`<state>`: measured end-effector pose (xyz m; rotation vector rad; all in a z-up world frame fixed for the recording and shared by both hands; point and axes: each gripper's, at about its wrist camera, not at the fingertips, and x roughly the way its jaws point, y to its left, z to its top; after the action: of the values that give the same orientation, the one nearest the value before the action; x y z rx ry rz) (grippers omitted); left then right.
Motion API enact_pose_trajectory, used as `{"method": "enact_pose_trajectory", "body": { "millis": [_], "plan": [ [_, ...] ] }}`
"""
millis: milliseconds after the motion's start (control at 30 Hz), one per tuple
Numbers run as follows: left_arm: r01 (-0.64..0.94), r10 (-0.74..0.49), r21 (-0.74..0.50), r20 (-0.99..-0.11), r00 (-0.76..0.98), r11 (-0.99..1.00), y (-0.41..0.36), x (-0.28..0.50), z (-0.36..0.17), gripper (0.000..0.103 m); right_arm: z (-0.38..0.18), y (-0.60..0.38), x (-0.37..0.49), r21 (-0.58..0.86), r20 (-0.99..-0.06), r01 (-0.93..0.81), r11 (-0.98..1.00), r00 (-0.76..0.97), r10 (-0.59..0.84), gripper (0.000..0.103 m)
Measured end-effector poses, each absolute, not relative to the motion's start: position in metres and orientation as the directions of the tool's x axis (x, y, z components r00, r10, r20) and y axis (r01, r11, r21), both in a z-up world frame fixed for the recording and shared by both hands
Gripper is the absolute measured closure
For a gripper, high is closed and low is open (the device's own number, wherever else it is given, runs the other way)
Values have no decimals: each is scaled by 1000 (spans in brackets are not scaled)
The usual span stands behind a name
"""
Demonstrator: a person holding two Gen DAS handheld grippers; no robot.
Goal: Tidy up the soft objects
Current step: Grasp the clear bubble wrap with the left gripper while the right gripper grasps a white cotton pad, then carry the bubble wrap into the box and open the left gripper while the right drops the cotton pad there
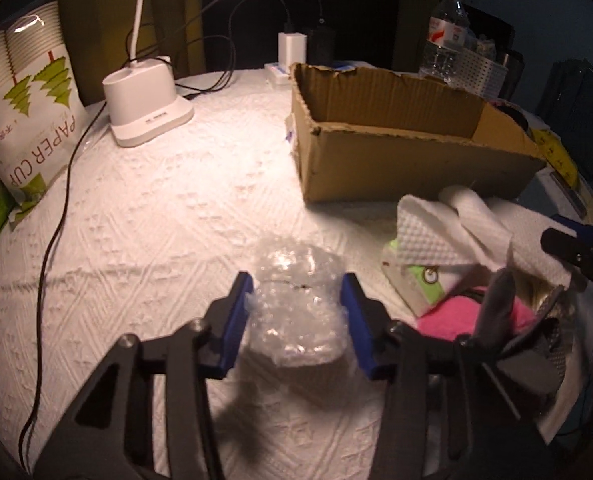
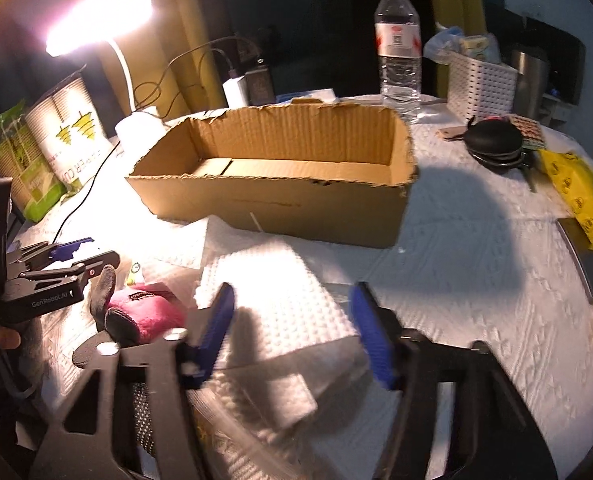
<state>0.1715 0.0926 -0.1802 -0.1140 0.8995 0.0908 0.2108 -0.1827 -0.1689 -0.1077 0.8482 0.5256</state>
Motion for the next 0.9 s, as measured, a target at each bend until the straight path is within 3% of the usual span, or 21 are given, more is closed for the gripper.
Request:
{"method": "enact_pose_trajectory", "body": {
  "millis": [67, 100, 167, 267, 900],
  "plan": [
    [-118, 30, -57, -780, 625, 991, 89, 171, -179, 62, -170, -178, 210, 102, -742, -501, 860, 537, 401, 63],
    [-110, 14, -71, -774, 633, 991, 90, 170, -179, 62, -170, -177, 209, 96, -742, -509, 855, 536, 402, 76],
    [-102, -12, -101, -766, 642, 990, 91, 166, -176, 63, -167, -174, 206, 83, -738, -526, 847, 539, 406, 90],
    [-99, -23, -118, -752, 659, 988, 93, 161, -171, 63, -159, -173, 203, 64, -725, -538, 841, 555, 409, 95],
    [-14, -79, -149, -597, 799, 989, 80, 127, -98, 63, -69, -186, 161, -18, -532, -515, 857, 731, 428, 96]
  ]
}}
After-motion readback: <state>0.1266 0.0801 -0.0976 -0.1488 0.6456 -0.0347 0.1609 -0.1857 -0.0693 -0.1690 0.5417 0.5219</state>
